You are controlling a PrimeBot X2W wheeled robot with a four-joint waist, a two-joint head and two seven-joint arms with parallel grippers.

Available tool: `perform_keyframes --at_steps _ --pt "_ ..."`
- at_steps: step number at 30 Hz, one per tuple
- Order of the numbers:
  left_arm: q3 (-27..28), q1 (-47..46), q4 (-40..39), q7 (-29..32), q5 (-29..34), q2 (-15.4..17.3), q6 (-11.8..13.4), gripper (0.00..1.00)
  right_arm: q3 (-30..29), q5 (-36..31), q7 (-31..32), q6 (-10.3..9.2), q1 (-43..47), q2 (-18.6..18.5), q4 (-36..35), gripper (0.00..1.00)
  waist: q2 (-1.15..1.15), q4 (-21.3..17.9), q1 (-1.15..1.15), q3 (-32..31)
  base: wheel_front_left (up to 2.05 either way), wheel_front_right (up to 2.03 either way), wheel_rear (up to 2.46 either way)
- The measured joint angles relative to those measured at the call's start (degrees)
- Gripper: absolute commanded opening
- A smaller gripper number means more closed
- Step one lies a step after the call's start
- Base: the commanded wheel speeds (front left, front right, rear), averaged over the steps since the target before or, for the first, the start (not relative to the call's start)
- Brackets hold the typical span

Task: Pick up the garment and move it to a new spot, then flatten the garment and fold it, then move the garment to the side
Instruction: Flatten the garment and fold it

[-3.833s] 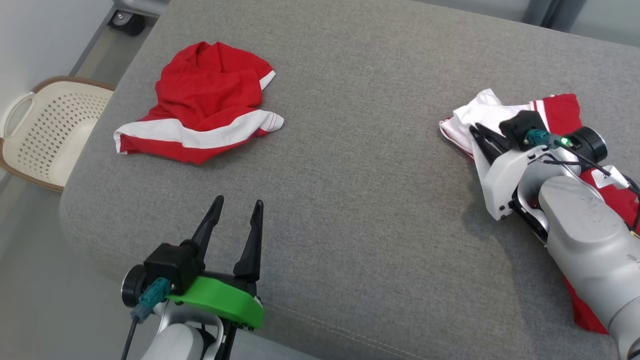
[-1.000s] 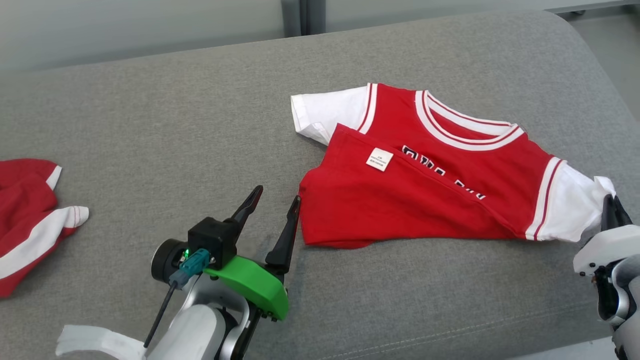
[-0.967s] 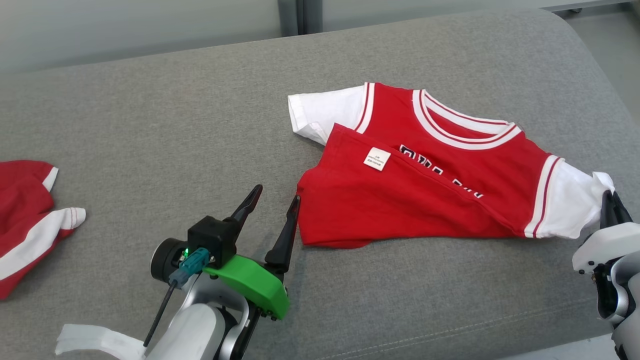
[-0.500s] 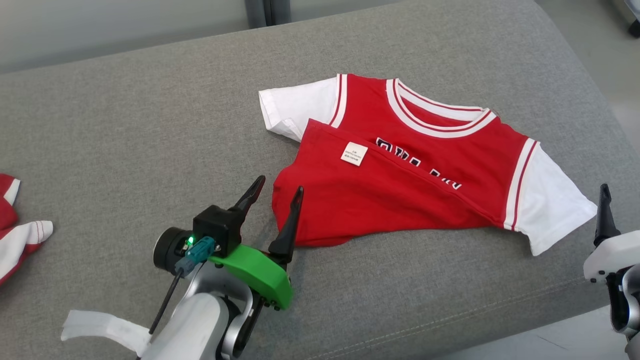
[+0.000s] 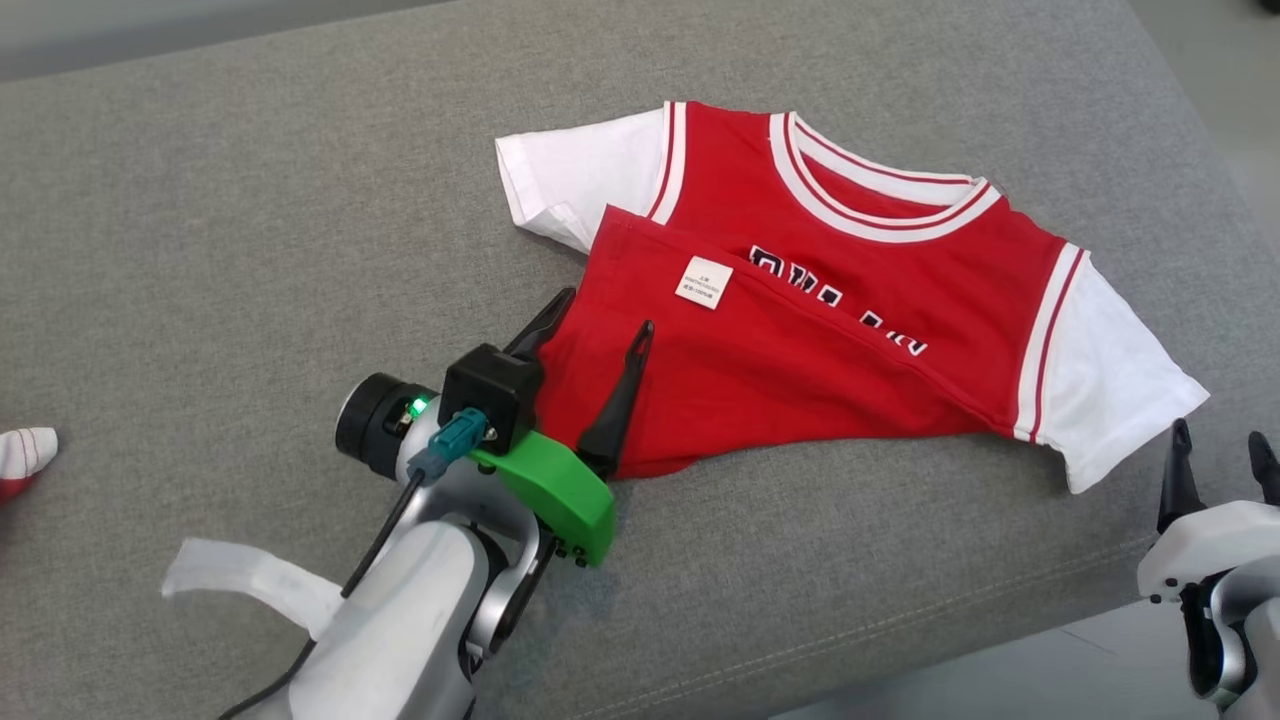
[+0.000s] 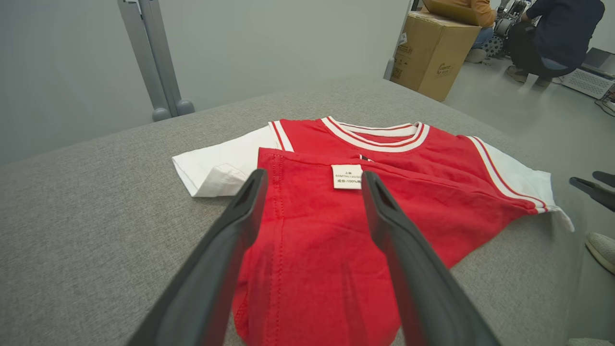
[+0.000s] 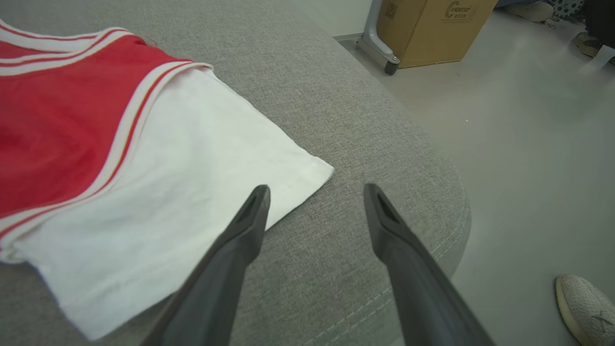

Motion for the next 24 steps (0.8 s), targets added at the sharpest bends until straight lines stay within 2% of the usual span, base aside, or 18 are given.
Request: perform_keyframes --at_steps 12,24 --pt "-1.05 -5.73 1.21 2.52 1.83 -0.20 -0.18 1.00 -1.98 1.23 0.00 0.00 -5.37 1.32 3.32 1.00 0.00 -0.03 0.00 4.15 0.00 0.00 0.00" --pt "-1.14 -7.23 2.97 3.08 2.05 -0.20 -0.55 1.00 -3.59 1.85 -0.02 0.10 -8.70 2.44 7.95 1.00 0.00 -0.59 0.00 6.75 0.00 0.00 0.00"
